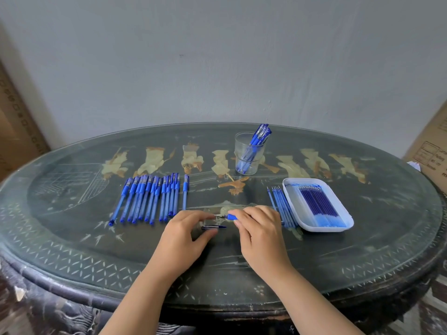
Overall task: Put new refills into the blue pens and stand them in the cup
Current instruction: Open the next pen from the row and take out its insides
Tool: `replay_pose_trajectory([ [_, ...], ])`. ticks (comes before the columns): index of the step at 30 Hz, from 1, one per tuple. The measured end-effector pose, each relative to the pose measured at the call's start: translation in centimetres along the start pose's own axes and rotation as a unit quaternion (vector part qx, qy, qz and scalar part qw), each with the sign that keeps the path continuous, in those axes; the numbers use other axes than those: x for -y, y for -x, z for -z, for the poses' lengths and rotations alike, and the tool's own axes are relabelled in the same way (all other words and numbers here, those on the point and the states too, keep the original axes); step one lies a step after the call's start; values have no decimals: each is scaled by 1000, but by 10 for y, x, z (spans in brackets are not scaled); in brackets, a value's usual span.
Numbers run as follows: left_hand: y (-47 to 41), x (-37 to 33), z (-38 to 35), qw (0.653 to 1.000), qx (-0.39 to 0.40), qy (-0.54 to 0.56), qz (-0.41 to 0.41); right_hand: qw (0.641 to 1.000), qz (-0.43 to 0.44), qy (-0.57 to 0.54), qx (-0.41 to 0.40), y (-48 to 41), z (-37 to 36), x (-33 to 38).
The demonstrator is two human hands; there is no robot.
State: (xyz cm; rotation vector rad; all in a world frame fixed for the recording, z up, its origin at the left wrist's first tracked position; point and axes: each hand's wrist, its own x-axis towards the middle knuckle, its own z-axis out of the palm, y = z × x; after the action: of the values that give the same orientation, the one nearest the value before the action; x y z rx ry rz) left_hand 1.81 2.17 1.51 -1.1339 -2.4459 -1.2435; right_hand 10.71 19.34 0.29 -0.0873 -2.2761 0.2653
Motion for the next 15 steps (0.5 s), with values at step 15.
replay_pose_trajectory([
  [15, -3, -8, -1, 998, -1, 60, 27, 998, 58, -21, 29, -1, 3, 5],
])
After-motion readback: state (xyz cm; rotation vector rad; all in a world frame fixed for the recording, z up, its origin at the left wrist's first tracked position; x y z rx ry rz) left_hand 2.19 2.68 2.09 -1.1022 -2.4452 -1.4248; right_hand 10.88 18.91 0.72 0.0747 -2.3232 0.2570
